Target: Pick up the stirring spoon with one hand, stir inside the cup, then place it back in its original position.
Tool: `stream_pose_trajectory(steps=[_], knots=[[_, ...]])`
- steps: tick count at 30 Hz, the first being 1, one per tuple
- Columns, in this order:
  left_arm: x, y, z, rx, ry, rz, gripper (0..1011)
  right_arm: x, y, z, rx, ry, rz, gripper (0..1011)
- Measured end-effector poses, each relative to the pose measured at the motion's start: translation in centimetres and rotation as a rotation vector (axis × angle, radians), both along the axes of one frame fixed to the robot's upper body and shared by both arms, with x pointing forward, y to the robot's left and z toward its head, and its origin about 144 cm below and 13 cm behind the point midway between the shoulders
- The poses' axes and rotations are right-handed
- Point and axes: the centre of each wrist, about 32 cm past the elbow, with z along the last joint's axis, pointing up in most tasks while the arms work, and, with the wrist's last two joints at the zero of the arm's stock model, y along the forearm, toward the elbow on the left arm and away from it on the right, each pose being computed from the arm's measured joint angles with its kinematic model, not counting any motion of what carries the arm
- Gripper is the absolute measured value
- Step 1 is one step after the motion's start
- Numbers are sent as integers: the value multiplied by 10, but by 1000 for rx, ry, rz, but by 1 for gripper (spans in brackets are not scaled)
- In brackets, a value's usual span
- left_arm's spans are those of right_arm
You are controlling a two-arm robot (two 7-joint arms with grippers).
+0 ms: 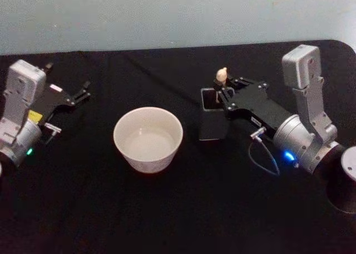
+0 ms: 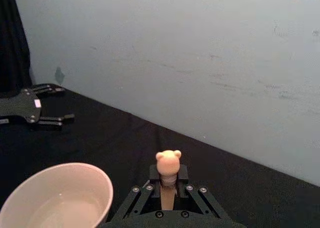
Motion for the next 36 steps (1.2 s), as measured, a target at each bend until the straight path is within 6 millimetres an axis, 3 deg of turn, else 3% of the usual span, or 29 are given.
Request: stream_pose_trajectory(steps=[23,28,34,36], knots=[[0,0,0,0,0,0,1001,4,3,-5,-16,7,-14,195],[0,0,0,0,0,0,1001,4,3,-5,-14,6,-13,285],[0,0,0,0,0,0,1001,4,3,-5,-13,6,-12,503],[0,0,0,0,0,0,1001,4,3,-5,-13,6,-12,534]])
